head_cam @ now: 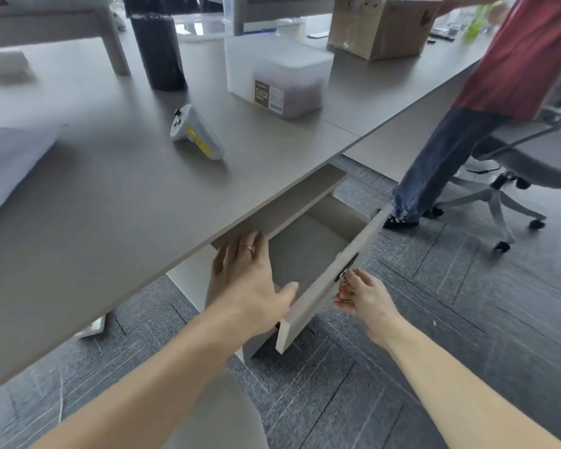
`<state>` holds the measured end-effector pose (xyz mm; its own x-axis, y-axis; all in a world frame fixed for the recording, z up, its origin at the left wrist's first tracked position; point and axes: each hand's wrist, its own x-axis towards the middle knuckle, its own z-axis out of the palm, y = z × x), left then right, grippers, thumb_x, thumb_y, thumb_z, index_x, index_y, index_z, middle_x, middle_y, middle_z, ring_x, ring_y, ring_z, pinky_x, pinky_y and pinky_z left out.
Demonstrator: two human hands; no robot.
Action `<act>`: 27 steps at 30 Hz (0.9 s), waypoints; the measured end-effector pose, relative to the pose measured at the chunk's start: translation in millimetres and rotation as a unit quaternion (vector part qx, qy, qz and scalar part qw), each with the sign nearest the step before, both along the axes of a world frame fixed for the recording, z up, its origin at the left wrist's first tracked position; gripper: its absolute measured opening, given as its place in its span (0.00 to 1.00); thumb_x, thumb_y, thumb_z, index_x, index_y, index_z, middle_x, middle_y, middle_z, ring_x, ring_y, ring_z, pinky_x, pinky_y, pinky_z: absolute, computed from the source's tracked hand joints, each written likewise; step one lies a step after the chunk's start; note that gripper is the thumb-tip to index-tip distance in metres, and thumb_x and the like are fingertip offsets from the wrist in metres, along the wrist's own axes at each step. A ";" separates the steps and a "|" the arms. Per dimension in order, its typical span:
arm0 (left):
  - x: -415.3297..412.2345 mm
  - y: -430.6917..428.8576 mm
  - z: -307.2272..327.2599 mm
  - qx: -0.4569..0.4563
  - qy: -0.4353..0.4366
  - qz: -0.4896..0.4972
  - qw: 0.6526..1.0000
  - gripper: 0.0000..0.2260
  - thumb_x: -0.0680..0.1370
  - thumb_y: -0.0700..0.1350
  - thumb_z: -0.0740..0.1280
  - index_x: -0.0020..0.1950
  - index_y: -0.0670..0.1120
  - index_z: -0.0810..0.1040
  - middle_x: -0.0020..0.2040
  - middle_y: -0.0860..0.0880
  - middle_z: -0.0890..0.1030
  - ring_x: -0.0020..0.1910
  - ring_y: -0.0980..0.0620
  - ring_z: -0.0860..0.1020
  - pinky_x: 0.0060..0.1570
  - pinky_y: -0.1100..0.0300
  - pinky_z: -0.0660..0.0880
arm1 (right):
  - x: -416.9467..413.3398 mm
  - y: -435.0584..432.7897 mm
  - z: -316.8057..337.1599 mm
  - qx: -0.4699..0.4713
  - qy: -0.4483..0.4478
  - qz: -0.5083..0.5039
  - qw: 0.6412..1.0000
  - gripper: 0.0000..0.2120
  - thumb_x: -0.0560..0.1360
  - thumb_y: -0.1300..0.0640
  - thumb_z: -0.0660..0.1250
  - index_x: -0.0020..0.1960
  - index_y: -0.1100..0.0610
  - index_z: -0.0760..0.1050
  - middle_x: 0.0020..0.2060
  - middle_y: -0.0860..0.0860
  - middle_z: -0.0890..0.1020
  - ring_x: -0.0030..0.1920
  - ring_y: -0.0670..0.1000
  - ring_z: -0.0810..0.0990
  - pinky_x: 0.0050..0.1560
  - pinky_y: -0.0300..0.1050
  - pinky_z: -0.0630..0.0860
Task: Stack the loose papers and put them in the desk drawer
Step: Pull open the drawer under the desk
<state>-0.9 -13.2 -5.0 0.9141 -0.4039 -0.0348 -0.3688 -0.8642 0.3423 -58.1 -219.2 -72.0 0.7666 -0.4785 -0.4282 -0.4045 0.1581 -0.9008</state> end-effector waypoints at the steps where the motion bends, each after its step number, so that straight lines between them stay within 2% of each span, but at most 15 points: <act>1: -3.8 -0.3 0.3 0.006 0.004 -0.003 1.000 0.43 0.77 0.65 0.64 0.83 0.46 0.51 0.84 0.47 0.55 0.82 0.44 0.54 0.80 0.47 0.50 | -11.3 -4.5 -0.1 -0.001 0.003 -0.008 1.000 0.14 0.86 0.58 0.57 0.45 0.62 0.74 0.32 0.55 0.74 0.30 0.53 0.78 0.35 0.43 0.82; 5: -12.8 -0.3 0.9 0.031 0.014 -0.013 0.999 0.45 0.76 0.66 0.63 0.84 0.44 0.49 0.84 0.46 0.53 0.82 0.43 0.53 0.80 0.47 0.51 | -55.9 -20.4 -1.0 -0.009 0.008 -0.041 0.999 0.12 0.86 0.58 0.57 0.49 0.63 0.75 0.33 0.55 0.75 0.31 0.54 0.78 0.33 0.41 0.81; 11: -18.4 -3.3 3.5 0.052 0.011 -0.019 0.998 0.47 0.75 0.68 0.62 0.84 0.42 0.50 0.84 0.45 0.55 0.81 0.43 0.55 0.80 0.46 0.54 | -109.8 -42.8 -1.2 -0.020 0.025 -0.081 0.996 0.12 0.86 0.58 0.57 0.48 0.62 0.75 0.35 0.56 0.75 0.33 0.53 0.76 0.31 0.41 0.82; 18: -17.5 -5.3 6.2 0.052 0.007 -0.019 0.998 0.48 0.75 0.69 0.63 0.84 0.42 0.50 0.84 0.44 0.56 0.81 0.42 0.55 0.80 0.46 0.53 | -129.0 -49.8 -1.5 -0.007 0.032 -0.092 0.995 0.13 0.86 0.58 0.57 0.53 0.64 0.77 0.38 0.59 0.75 0.35 0.53 0.77 0.29 0.40 0.81; 20: -17.0 -5.1 5.1 0.050 0.006 -0.020 0.999 0.48 0.74 0.69 0.63 0.84 0.42 0.50 0.84 0.44 0.56 0.82 0.42 0.55 0.80 0.46 0.53 | -127.4 -48.6 -1.4 -0.009 0.039 -0.092 0.995 0.14 0.86 0.58 0.56 0.57 0.67 0.77 0.38 0.59 0.76 0.34 0.53 0.78 0.31 0.42 0.83; 24: -14.9 -3.3 6.1 0.042 0.010 -0.021 0.999 0.48 0.74 0.70 0.63 0.84 0.43 0.50 0.83 0.44 0.56 0.81 0.41 0.56 0.80 0.45 0.54 | -123.8 -48.4 -3.4 -0.002 0.048 -0.095 0.994 0.19 0.86 0.57 0.56 0.63 0.74 0.73 0.38 0.60 0.77 0.35 0.55 0.79 0.42 0.52 0.84; 27: -18.0 -2.0 17.4 0.021 0.001 -0.047 0.999 0.47 0.74 0.68 0.64 0.83 0.45 0.52 0.82 0.43 0.59 0.79 0.40 0.60 0.78 0.45 0.58 | -124.2 -45.7 4.9 0.006 0.056 -0.119 0.991 0.23 0.86 0.51 0.56 0.64 0.72 0.73 0.40 0.60 0.79 0.38 0.58 0.80 0.41 0.52 0.82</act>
